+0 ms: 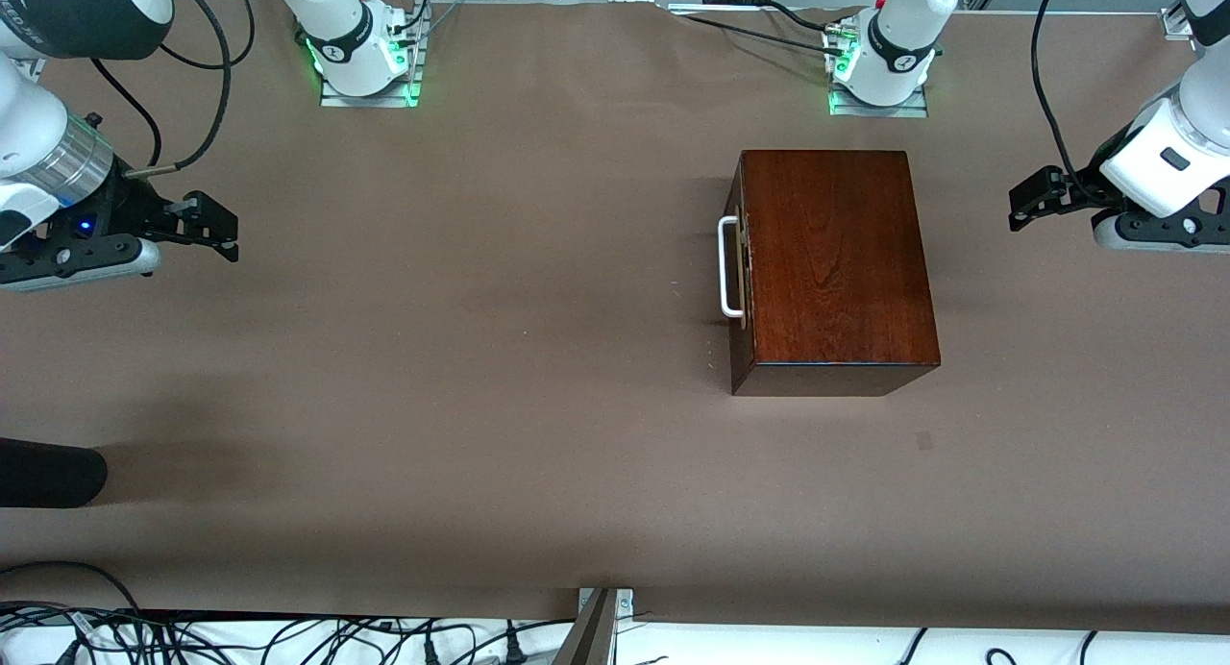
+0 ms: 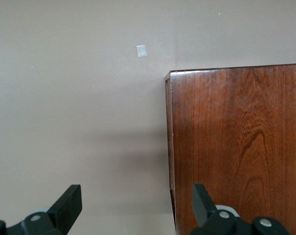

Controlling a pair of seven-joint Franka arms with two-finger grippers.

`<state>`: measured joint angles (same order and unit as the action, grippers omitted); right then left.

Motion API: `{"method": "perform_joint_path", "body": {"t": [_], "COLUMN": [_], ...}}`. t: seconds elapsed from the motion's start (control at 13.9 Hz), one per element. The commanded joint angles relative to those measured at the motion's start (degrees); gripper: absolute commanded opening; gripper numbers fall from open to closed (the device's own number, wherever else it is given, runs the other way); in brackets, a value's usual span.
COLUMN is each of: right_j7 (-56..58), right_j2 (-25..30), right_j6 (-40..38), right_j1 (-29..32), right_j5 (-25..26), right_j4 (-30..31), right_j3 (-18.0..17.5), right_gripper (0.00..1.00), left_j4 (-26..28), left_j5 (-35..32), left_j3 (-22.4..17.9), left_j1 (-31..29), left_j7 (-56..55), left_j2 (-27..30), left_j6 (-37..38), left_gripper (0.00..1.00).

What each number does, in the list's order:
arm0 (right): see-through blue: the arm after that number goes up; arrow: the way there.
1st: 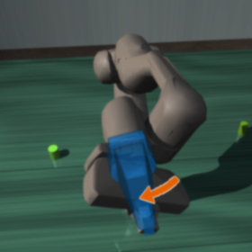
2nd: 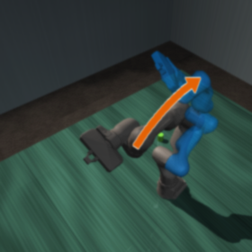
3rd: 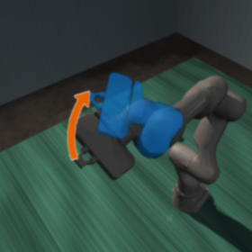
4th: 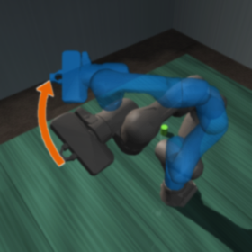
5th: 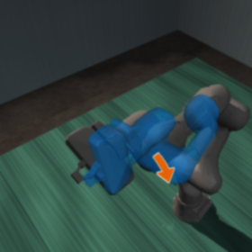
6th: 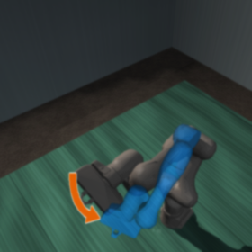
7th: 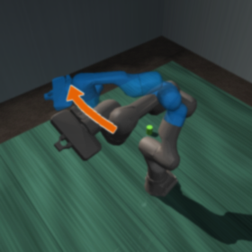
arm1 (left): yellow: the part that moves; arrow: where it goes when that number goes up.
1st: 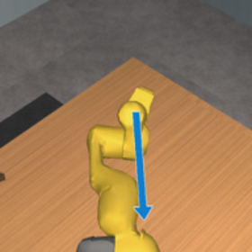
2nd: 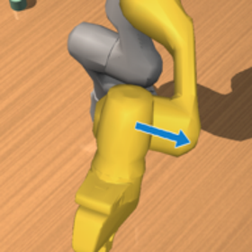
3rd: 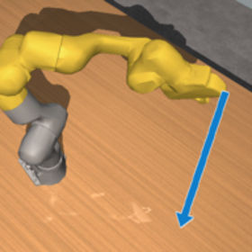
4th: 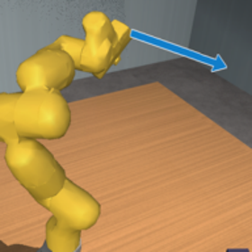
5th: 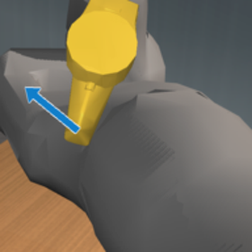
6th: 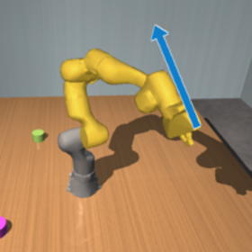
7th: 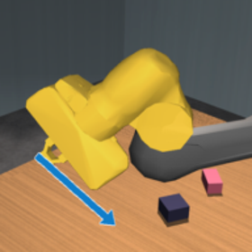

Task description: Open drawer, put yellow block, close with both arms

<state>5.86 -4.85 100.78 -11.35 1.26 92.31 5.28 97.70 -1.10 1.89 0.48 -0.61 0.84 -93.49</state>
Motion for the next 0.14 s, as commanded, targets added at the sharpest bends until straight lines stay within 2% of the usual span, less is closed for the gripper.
{"method": "perform_joint_path", "body": {"t": [0.0,0.07], "right_j7": [-0.85,-0.85], "right_j2": [0.54,0.54], "right_j6": [-0.85,-0.76], "right_j1": [0.01,0.01], "right_j5": [-0.65,-0.65], "right_j4": [-0.2,-0.2], "right_j3": [-0.18,-0.19], "right_gripper": [1.0,1.0], "left_j4": [-4.08,-4.88], "left_j5": [1.1,1.1], "left_j3": [-0.48,-0.48], "left_j1": [0.75,0.75], "left_j7": [-0.35,-0.35], "left_j2": [-2.41,-3.03], "left_j6": [1.81,2.43], "left_gripper": [1.0,1.0]}}
